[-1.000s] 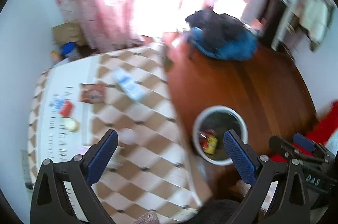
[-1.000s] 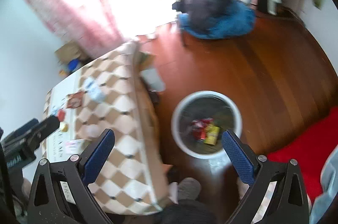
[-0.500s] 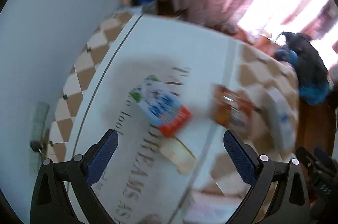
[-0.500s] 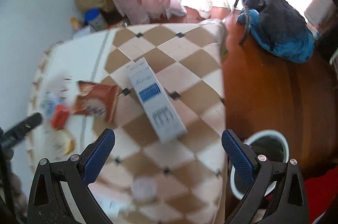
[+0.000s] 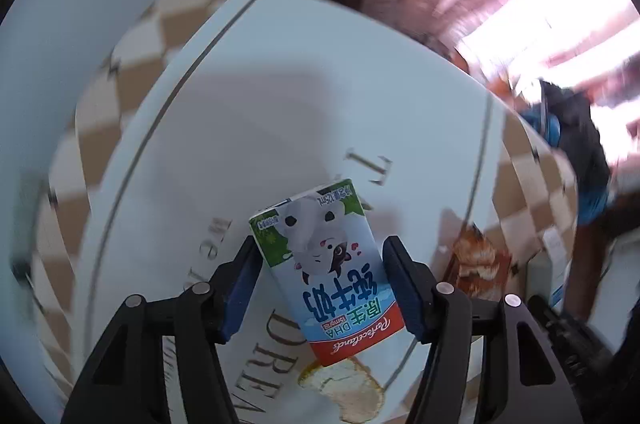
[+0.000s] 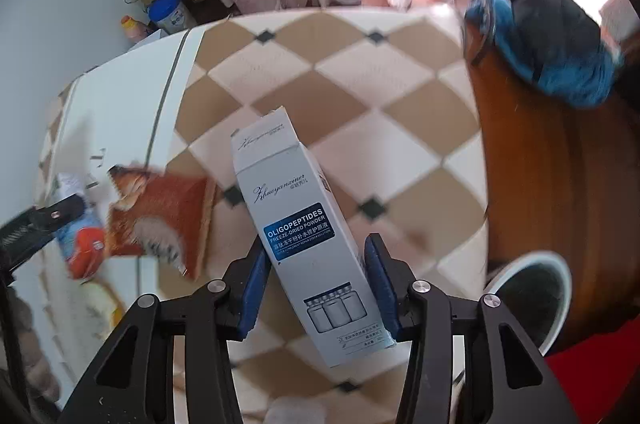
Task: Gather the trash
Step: 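Grasp the white OLIGOPEPTIDES box with the right tool while the left tool grasps the milk carton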
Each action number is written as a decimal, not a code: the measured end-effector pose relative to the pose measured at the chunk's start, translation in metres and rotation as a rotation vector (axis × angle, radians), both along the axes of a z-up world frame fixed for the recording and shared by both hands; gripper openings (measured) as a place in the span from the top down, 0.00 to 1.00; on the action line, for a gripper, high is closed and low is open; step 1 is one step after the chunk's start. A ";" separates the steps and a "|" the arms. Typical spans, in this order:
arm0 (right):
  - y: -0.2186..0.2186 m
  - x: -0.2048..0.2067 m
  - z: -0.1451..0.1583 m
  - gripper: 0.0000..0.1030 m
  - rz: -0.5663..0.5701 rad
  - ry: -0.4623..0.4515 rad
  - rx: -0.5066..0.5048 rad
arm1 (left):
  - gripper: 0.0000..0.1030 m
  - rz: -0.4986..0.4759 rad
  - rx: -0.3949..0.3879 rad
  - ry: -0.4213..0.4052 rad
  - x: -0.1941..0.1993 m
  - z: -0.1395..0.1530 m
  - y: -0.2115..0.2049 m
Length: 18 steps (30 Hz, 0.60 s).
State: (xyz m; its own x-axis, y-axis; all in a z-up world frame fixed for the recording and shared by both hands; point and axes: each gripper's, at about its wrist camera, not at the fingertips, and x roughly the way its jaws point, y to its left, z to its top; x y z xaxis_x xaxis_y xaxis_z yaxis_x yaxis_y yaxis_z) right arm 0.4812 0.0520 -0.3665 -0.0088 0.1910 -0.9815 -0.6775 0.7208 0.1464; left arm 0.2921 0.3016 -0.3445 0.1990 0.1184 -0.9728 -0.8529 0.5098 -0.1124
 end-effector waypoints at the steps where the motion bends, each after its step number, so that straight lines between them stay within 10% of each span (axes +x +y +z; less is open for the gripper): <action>1: -0.005 -0.001 -0.001 0.52 -0.019 0.043 0.006 | 0.43 -0.049 0.034 0.018 0.006 0.003 -0.003; 7: -0.010 -0.006 -0.003 0.51 0.000 0.078 -0.005 | 0.44 -0.244 0.069 0.121 0.032 -0.013 -0.012; 18: 0.011 -0.020 -0.006 0.61 0.099 -0.066 -0.115 | 0.51 -0.211 0.110 0.124 0.010 -0.007 -0.019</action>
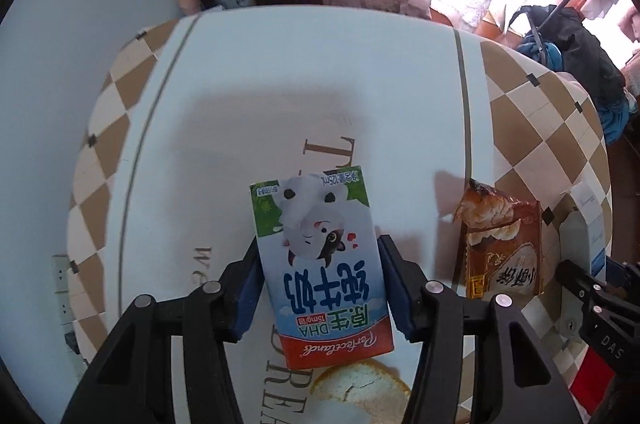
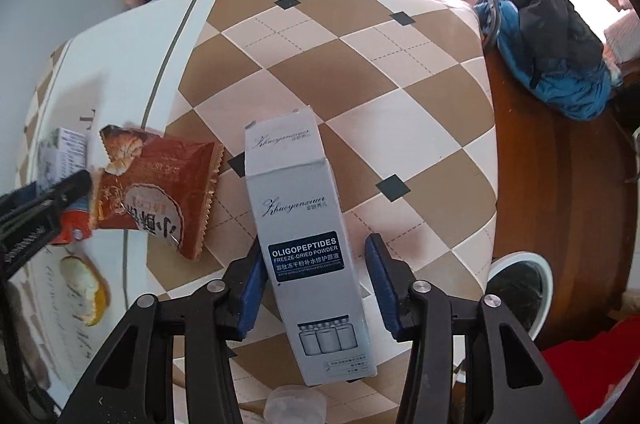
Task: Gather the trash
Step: 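Grasp the white OLIGOPEPTIDES box with the right tool while the left tool grasps the milk carton, then carry the white box and milk carton over the bin and release them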
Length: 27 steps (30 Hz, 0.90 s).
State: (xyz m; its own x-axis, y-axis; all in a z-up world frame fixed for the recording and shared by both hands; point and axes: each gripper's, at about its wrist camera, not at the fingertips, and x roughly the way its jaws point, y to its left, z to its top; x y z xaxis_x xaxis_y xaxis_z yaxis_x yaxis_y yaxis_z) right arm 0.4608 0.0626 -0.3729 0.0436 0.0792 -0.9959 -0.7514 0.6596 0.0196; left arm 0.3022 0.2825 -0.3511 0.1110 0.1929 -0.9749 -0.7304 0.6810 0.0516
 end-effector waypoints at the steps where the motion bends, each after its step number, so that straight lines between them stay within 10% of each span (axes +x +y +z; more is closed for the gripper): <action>1: -0.001 -0.001 0.001 0.61 0.005 -0.013 0.004 | 0.51 0.004 0.014 -0.006 -0.003 0.004 -0.002; 12: -0.058 -0.025 0.076 0.61 -0.066 -0.040 0.233 | 0.51 -0.040 0.175 -0.142 -0.028 0.089 -0.062; 27: -0.260 -0.028 0.216 0.62 -0.290 -0.141 0.509 | 0.51 -0.284 0.256 -0.380 -0.018 0.215 -0.236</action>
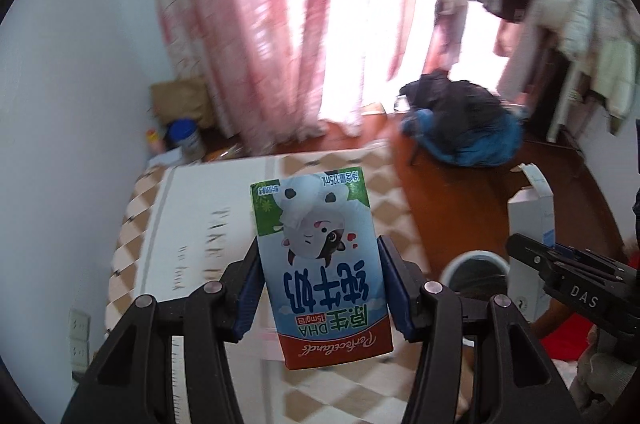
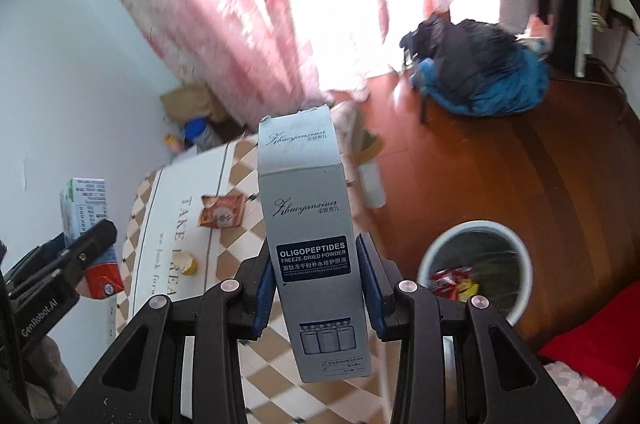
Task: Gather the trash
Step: 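Carry the white box and milk carton over the bin and release them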
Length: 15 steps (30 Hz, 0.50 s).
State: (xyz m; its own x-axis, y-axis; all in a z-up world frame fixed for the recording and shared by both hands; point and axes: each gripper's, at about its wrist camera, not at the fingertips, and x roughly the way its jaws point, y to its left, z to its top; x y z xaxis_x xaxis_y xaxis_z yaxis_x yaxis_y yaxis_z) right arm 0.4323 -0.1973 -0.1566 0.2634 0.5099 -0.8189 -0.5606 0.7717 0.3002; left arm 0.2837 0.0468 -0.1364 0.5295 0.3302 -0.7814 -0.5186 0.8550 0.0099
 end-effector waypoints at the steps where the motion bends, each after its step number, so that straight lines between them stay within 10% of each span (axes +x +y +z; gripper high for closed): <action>1: -0.016 0.001 0.007 0.62 -0.014 -0.009 0.006 | 0.51 -0.025 0.003 -0.009 0.005 0.005 -0.013; 8: -0.115 0.025 0.017 0.62 -0.130 -0.018 -0.002 | 0.51 -0.189 -0.024 -0.027 0.051 0.007 -0.099; 15: -0.190 0.064 -0.035 0.62 -0.239 0.064 -0.057 | 0.51 -0.315 -0.073 0.056 0.117 -0.038 -0.172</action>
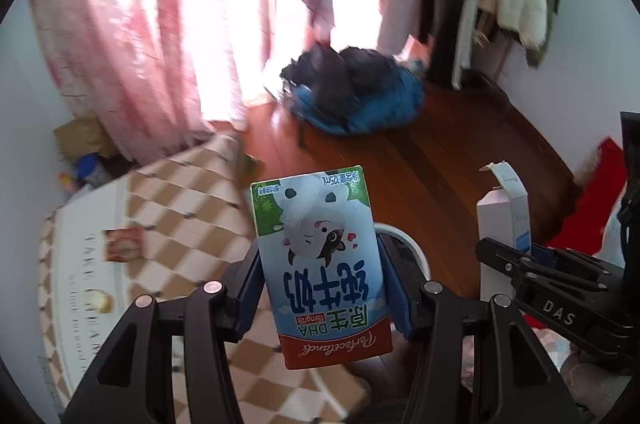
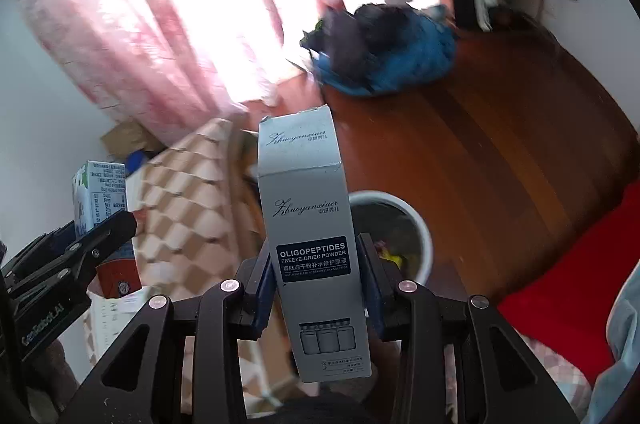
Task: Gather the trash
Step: 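Carry the white box and milk carton over the bin and release them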
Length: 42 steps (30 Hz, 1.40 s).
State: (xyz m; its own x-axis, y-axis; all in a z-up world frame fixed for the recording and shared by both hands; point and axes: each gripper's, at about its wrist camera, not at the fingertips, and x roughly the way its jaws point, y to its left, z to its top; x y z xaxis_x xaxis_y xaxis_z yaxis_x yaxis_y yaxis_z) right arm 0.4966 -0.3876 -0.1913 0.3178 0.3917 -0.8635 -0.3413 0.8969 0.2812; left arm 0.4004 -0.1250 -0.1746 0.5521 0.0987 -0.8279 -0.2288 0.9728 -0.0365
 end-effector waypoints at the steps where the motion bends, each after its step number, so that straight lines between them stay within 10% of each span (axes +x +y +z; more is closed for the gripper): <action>1: -0.007 0.006 -0.010 0.62 -0.010 0.019 -0.005 | 0.51 -0.010 -0.008 0.017 0.008 -0.007 -0.008; 20: -0.023 0.104 -0.240 0.61 -0.007 0.417 -0.101 | 0.49 -0.041 -0.270 0.450 0.127 -0.199 -0.031; 24: -0.018 0.113 -0.273 0.47 0.008 0.472 -0.155 | 0.22 -0.008 -0.252 0.484 0.126 -0.211 -0.029; 27: -0.021 0.113 -0.281 0.35 -0.001 0.484 -0.159 | 0.07 0.005 -0.213 0.509 0.125 -0.217 -0.028; 34: -0.031 0.099 -0.265 0.01 -0.008 0.419 -0.239 | 0.06 0.040 -0.102 0.491 0.112 -0.212 -0.028; 42: -0.041 0.078 -0.239 0.00 -0.028 0.344 -0.306 | 0.06 0.071 -0.057 0.470 0.089 -0.201 -0.030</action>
